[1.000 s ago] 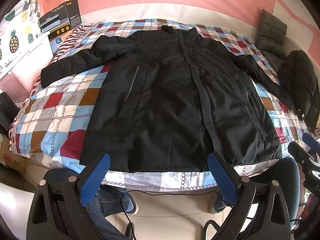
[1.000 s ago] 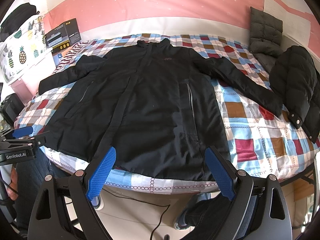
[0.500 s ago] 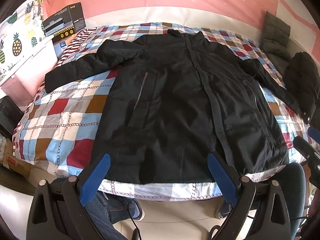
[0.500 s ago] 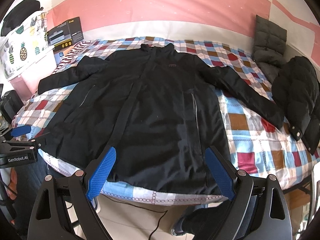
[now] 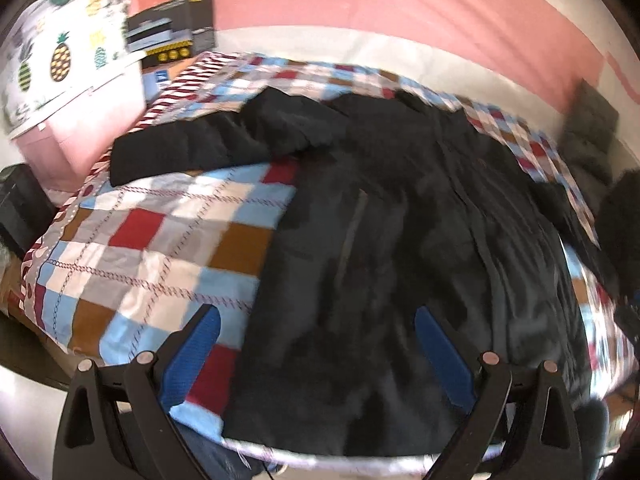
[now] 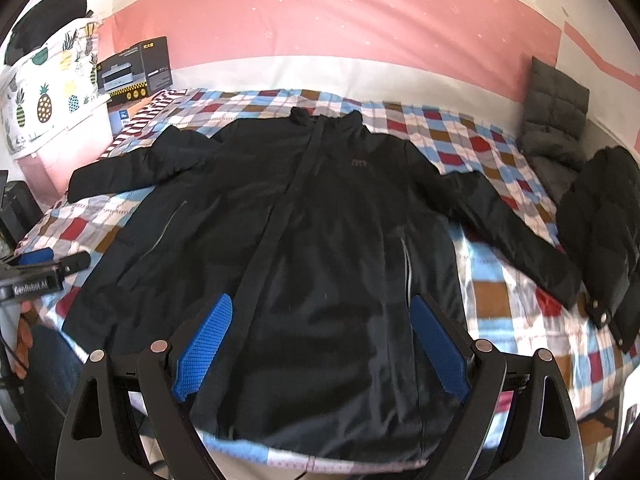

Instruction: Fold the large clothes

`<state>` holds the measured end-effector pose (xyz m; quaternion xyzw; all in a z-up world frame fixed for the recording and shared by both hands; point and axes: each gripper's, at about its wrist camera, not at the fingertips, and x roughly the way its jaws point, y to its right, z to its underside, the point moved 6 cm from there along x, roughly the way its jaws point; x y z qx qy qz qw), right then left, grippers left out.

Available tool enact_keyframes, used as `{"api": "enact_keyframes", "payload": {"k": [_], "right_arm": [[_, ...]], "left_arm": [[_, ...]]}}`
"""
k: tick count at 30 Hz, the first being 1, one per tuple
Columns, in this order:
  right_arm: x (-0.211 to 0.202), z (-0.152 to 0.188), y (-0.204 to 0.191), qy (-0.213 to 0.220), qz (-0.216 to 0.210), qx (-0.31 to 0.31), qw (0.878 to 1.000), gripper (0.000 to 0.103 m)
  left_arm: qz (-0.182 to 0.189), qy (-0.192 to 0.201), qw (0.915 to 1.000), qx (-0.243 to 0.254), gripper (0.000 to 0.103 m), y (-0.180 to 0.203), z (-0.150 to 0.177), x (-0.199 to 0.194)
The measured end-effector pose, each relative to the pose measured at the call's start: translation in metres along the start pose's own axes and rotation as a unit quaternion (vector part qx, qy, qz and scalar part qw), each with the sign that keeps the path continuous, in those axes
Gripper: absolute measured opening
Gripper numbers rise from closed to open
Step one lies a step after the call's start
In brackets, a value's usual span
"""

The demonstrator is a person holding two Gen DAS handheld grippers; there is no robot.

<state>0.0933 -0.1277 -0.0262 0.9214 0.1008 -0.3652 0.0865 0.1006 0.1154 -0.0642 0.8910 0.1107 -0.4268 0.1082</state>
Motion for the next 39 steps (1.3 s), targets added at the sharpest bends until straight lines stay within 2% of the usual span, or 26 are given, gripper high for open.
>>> {"api": "enact_keyframes", "payload": {"k": [4, 7, 14, 16, 23, 26, 34, 36, 39], "right_arm": [[0.015, -0.015, -0.005, 0.008, 0.002, -0.012, 1.0, 0.091], [0.03, -0.025, -0.008, 0.005, -0.004, -0.015, 1.0, 0.091], [0.069, -0.044, -0.019, -0.013, -0.025, -0.024, 0.999, 0.091], [0.08, -0.047, -0.022, -0.02, -0.035, -0.025, 0.999, 0.091], [0.119, -0.053, -0.04, -0.053, -0.066, -0.036, 0.996, 0.091], [0.132, -0.055, -0.044, -0.062, -0.061, -0.04, 0.995, 0.091], [0.164, -0.06, -0.045, -0.077, -0.058, -0.032, 0.995, 0.091], [0.17, -0.061, -0.044, -0.079, -0.056, -0.036, 0.995, 0.091], [0.177, -0.062, -0.043, -0.08, -0.055, -0.037, 0.995, 0.091]], "left_arm": [[-0.024, 0.013, 0.9995, -0.017, 0.099, -0.023, -0.023, 0.018], [-0.013, 0.013, 0.9994, -0.029, 0.096, -0.038, -0.037, 0.032], [-0.054, 0.008, 0.9959, -0.073, 0.091, -0.085, -0.067, 0.073], [-0.057, 0.002, 0.9942, -0.091, 0.087, -0.1, -0.074, 0.087], [-0.051, -0.004, 0.9898, -0.133, 0.086, -0.144, -0.094, 0.128], [-0.054, -0.006, 0.9851, -0.163, 0.086, -0.167, -0.103, 0.149], [-0.067, -0.004, 0.9646, -0.255, 0.085, -0.23, -0.122, 0.2], [-0.073, 0.0, 0.9616, -0.264, 0.085, -0.239, -0.126, 0.208], [-0.087, 0.007, 0.9617, -0.26, 0.084, -0.244, -0.132, 0.217]]}}
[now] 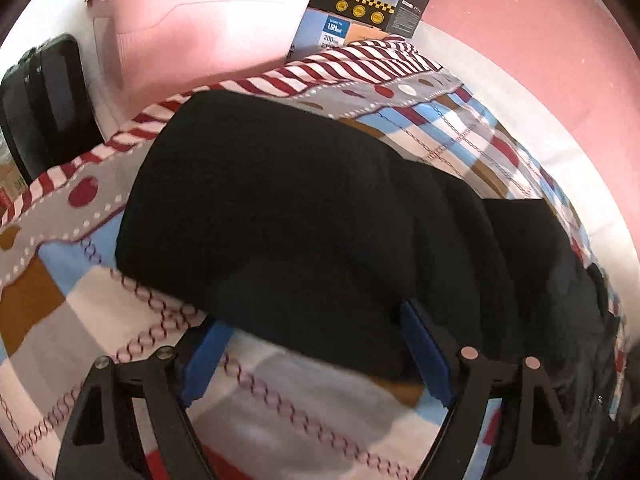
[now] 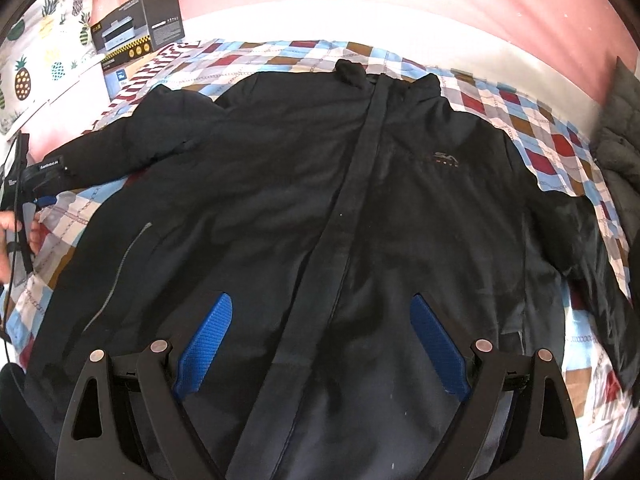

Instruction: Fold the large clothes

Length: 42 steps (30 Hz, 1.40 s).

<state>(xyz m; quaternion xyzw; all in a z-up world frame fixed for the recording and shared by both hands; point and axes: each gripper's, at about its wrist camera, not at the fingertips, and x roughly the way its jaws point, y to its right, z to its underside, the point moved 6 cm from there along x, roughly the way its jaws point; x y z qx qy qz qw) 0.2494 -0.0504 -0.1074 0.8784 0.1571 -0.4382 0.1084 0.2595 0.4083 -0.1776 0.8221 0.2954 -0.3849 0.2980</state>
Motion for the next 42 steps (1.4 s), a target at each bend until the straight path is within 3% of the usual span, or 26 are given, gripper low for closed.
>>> {"api": "enact_keyframes", "payload": {"k": [2, 4, 7, 12, 15, 19, 23, 29, 34, 37, 42], "right_arm": [[0.002, -0.001, 0.003, 0.003, 0.006, 0.005, 1.0, 0.091], [0.003, -0.002, 0.005, 0.006, 0.007, 0.008, 1.0, 0.09], [0.001, -0.002, 0.01, 0.01, 0.011, 0.012, 1.0, 0.09], [-0.007, 0.0, 0.02, 0.02, 0.013, 0.019, 1.0, 0.09], [-0.013, 0.003, 0.03, 0.026, 0.012, 0.032, 0.999, 0.09], [-0.019, 0.009, 0.05, 0.029, 0.012, 0.064, 0.997, 0.09], [-0.026, 0.018, 0.073, 0.032, 0.014, 0.096, 0.995, 0.09], [-0.03, 0.034, 0.107, 0.029, 0.026, 0.118, 0.992, 0.09], [-0.028, 0.05, 0.137, 0.019, 0.026, 0.146, 0.989, 0.089], [-0.022, 0.058, 0.15, 0.004, 0.017, 0.152, 0.988, 0.089], [-0.015, 0.07, 0.165, -0.011, 0.004, 0.174, 0.985, 0.089]], "left_arm": [[-0.016, 0.006, 0.9997, 0.02, 0.069, 0.005, -0.004, 0.004], [-0.021, 0.005, 0.9991, 0.036, 0.041, 0.012, -0.008, 0.004], [-0.032, 0.013, 0.9974, 0.063, 0.017, 0.025, -0.017, -0.006], [-0.001, 0.057, 0.9935, 0.098, 0.012, 0.062, -0.037, -0.058], [0.038, 0.094, 0.9861, 0.132, 0.011, 0.099, -0.047, -0.104], [0.106, 0.139, 0.9664, 0.189, 0.011, 0.166, -0.052, -0.167], [0.17, 0.152, 0.9437, 0.239, 0.011, 0.236, -0.038, -0.204], [0.244, 0.109, 0.9124, 0.31, 0.011, 0.339, 0.027, -0.202], [0.271, 0.037, 0.8908, 0.363, 0.011, 0.397, 0.113, -0.167], [0.271, -0.008, 0.8824, 0.385, 0.011, 0.416, 0.16, -0.138], [0.271, -0.064, 0.8734, 0.4, 0.013, 0.427, 0.209, -0.098]]}}
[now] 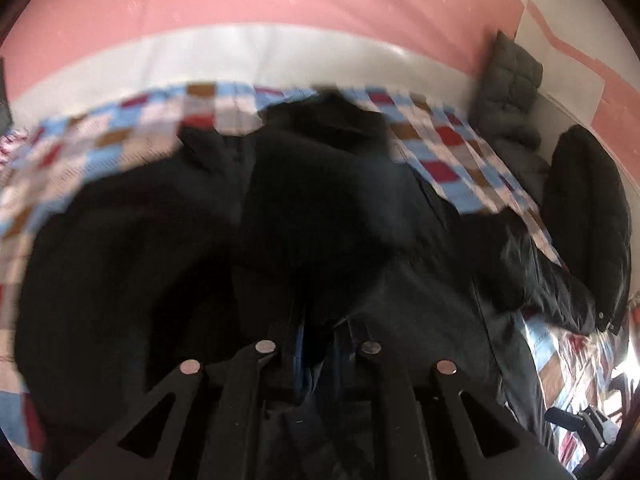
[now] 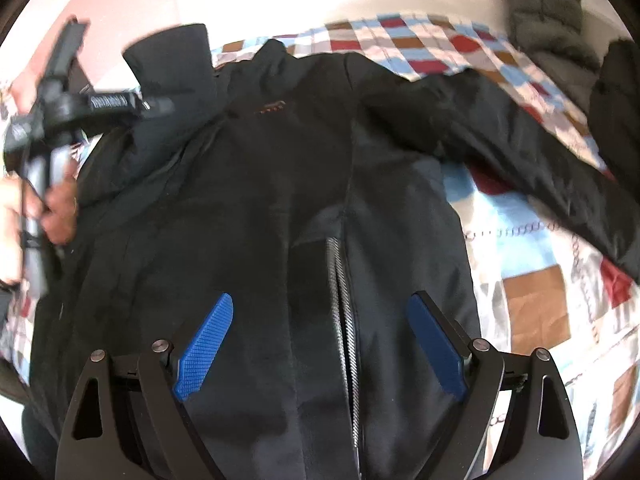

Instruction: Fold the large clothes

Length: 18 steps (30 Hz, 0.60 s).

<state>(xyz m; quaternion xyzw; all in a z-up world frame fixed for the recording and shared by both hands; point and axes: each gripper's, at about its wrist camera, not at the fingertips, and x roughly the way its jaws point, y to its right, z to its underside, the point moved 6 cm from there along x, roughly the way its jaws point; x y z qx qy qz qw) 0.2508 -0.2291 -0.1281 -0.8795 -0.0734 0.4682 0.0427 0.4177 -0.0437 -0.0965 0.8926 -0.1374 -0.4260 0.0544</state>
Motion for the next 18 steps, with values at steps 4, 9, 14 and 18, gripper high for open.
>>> {"api": "enact_keyframes", "payload": {"k": [4, 9, 14, 18], "right_arm": [[0.003, 0.0, 0.008, -0.001, 0.003, 0.012, 1.0, 0.089], [0.004, -0.011, 0.004, 0.004, -0.018, 0.025, 1.0, 0.089], [0.007, -0.031, -0.007, 0.018, -0.041, 0.034, 0.998, 0.089], [0.01, -0.054, -0.021, 0.033, -0.058, 0.031, 0.997, 0.089]], "left_arm": [[0.025, -0.034, 0.9991, -0.003, 0.022, 0.009, 0.009, 0.01], [0.105, -0.02, 0.9935, -0.039, 0.074, 0.008, 0.01, -0.026], [0.131, 0.024, 0.9892, -0.062, 0.079, -0.016, 0.002, -0.078], [0.057, 0.065, 0.9928, -0.083, 0.079, -0.078, 0.0, -0.106]]}}
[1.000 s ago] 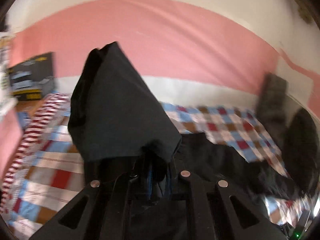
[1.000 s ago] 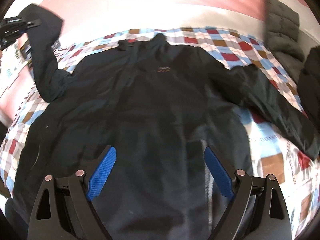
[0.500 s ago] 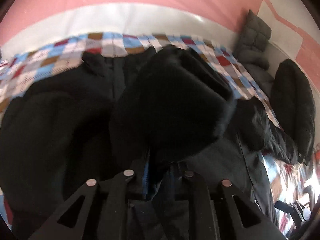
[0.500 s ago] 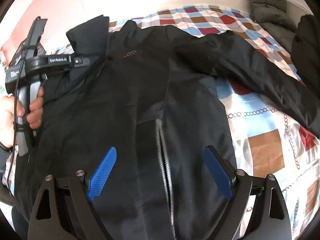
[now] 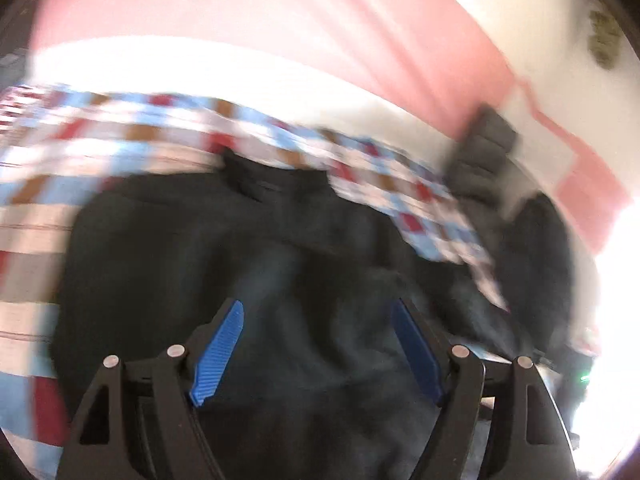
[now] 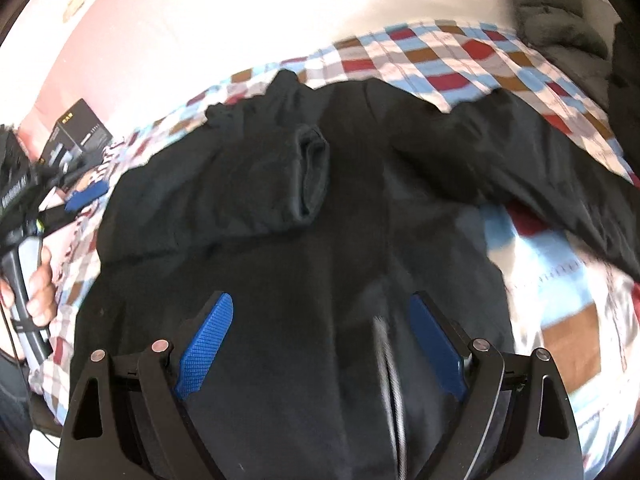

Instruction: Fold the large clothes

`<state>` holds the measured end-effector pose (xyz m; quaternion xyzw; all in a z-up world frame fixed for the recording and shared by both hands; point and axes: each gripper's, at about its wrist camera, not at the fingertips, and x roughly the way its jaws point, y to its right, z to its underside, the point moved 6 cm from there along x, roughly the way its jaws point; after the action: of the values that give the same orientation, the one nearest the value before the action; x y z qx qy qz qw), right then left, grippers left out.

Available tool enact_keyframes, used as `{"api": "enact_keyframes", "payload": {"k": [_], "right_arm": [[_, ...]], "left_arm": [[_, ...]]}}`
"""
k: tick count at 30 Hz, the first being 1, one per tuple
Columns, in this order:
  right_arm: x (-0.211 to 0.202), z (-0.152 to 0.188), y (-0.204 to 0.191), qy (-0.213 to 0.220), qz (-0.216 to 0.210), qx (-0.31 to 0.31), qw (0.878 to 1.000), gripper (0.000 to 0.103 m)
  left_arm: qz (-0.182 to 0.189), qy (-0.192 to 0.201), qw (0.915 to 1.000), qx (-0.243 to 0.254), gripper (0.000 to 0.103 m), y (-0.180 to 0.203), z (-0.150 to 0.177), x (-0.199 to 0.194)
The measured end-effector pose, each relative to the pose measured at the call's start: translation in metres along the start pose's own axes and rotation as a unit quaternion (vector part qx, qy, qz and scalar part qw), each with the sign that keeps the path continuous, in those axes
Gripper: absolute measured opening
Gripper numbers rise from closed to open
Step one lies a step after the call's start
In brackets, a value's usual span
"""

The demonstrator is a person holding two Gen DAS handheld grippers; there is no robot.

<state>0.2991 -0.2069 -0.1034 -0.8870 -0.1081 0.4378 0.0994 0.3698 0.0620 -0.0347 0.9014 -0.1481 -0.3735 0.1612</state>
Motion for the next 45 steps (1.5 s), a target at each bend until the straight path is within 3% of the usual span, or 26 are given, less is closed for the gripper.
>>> {"api": "enact_keyframes", "payload": {"k": [2, 4, 6, 7, 8, 9, 12, 15, 18, 23, 27, 30, 34, 35, 37, 42, 45], "right_arm": [[0.009, -0.01, -0.004, 0.001, -0.006, 0.003, 1.0, 0.089], [0.026, -0.025, -0.007, 0.0, -0.02, 0.015, 1.0, 0.089], [0.05, -0.039, -0.01, -0.009, -0.027, 0.025, 0.999, 0.078], [0.063, -0.044, -0.01, -0.017, -0.027, 0.027, 0.999, 0.065], [0.081, -0.05, -0.011, -0.033, -0.028, 0.031, 0.999, 0.044], [0.093, -0.052, -0.013, -0.047, -0.037, 0.035, 0.998, 0.031], [0.108, -0.064, -0.017, -0.048, -0.021, 0.022, 0.998, 0.013], [0.112, -0.072, -0.003, -0.044, 0.008, 0.021, 0.999, 0.012], [0.119, -0.067, 0.007, -0.059, 0.014, 0.025, 0.998, 0.013], [0.096, -0.064, 0.001, -0.055, 0.022, -0.004, 0.998, 0.016], [0.072, -0.072, -0.001, -0.011, 0.027, -0.009, 1.0, 0.016], [0.073, -0.085, -0.006, 0.003, 0.008, 0.007, 1.0, 0.017], [0.113, -0.072, 0.003, -0.065, 0.016, 0.022, 0.998, 0.015], [0.115, -0.068, 0.005, -0.068, 0.017, 0.02, 0.997, 0.006], [0.112, -0.062, 0.01, -0.065, 0.031, 0.011, 0.997, 0.003], [0.1, -0.054, 0.018, -0.079, 0.031, 0.025, 0.996, 0.008], [0.067, -0.051, 0.014, -0.057, 0.03, 0.018, 0.998, 0.01]], "left_arm": [[-0.063, 0.007, 0.9978, -0.021, 0.078, -0.043, -0.005, -0.008], [-0.116, 0.007, 0.992, -0.05, 0.068, -0.088, -0.006, -0.014], [-0.146, -0.002, 0.9859, -0.081, 0.059, -0.124, -0.001, -0.014], [-0.15, -0.007, 0.9842, -0.094, 0.053, -0.134, 0.003, -0.012], [-0.151, -0.016, 0.9826, -0.107, 0.05, -0.144, 0.01, -0.008], [-0.151, -0.029, 0.9814, -0.115, 0.043, -0.15, 0.017, -0.001], [-0.159, -0.037, 0.9831, -0.084, 0.041, -0.139, 0.03, 0.014], [-0.164, -0.044, 0.9845, -0.042, 0.041, -0.125, 0.034, 0.029], [-0.177, -0.058, 0.9819, -0.034, 0.041, -0.13, 0.037, 0.044], [-0.166, -0.044, 0.9843, -0.04, 0.041, -0.125, 0.036, 0.019], [-0.167, -0.022, 0.9853, -0.031, 0.041, -0.12, 0.032, -0.002], [-0.175, -0.036, 0.9831, -0.038, 0.041, -0.126, 0.031, 0.008], [-0.189, -0.062, 0.9796, -0.029, 0.042, -0.132, 0.045, 0.029], [-0.191, -0.061, 0.9793, -0.024, 0.042, -0.131, 0.046, 0.03], [-0.191, -0.06, 0.9795, -0.022, 0.043, -0.132, 0.047, 0.029], [-0.207, -0.069, 0.9758, -0.02, 0.043, -0.124, 0.048, 0.019], [-0.196, -0.056, 0.9788, -0.017, 0.043, -0.105, 0.049, -0.007]]}}
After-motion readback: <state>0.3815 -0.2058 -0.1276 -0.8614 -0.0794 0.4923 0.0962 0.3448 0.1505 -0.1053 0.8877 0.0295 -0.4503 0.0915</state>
